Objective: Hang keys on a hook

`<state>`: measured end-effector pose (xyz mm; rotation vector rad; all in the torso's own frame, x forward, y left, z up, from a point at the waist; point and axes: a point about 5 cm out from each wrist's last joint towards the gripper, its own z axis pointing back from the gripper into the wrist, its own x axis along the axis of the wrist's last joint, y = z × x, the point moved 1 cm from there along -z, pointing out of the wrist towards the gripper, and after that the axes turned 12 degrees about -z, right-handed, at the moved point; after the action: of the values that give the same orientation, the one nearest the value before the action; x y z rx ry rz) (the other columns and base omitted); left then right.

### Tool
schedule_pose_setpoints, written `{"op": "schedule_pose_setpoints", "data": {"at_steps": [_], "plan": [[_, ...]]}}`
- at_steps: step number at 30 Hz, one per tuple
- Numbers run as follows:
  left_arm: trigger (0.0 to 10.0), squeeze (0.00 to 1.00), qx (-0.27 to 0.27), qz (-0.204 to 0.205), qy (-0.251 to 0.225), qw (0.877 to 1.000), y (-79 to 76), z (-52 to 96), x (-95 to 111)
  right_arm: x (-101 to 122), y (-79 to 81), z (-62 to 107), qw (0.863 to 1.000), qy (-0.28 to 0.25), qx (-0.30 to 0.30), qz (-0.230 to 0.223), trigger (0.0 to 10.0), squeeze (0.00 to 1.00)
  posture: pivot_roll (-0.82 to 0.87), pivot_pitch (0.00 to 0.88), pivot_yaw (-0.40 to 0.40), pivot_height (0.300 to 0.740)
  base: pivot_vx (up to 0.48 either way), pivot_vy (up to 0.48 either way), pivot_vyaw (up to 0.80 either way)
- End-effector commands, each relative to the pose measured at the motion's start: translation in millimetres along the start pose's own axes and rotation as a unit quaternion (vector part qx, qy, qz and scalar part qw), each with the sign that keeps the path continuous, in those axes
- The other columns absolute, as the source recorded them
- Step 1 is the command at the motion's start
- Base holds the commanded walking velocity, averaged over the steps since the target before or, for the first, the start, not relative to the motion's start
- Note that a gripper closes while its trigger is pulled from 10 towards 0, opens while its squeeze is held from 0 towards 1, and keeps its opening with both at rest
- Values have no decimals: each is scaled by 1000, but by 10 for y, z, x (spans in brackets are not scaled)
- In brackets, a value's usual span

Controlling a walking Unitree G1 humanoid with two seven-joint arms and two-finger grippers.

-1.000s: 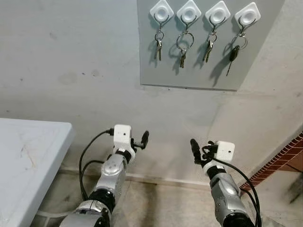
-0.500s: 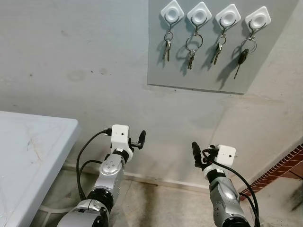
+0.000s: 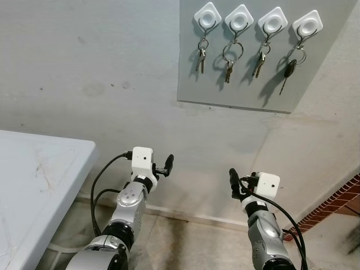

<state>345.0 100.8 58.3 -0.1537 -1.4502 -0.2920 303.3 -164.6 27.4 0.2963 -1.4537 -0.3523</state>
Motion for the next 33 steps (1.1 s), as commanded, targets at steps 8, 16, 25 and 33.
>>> {"op": "schedule_pose_setpoints", "data": {"at_steps": [8, 16, 25, 33], "plan": [[10000, 0, 15, 11, 16, 1000, 122, 106, -147, -88, -16, 62, 1000, 13, -1, 15, 10000, 0, -43, 0, 7, 740, 0, 0, 0], [10000, 0, 36, 24, 50, 998, 193, 322, -437, -290, -112, 209, 998, 55, -15, 36, 10000, 0, -32, 0, -5, 740, 0, 0, 0], [10000, 0, 64, -5, 148, 987, 261, 742, -947, -608, -508, 537, 981, 165, -70, 77, 10000, 0, -30, 0, -12, 740, 0, 0, 0], [10000, 0, 62, -6, 254, 965, 260, 1011, -1278, -877, -855, 957, 944, 279, -133, 110, 10000, 0, -40, 0, -10, 740, 0, 0, 0]]}}
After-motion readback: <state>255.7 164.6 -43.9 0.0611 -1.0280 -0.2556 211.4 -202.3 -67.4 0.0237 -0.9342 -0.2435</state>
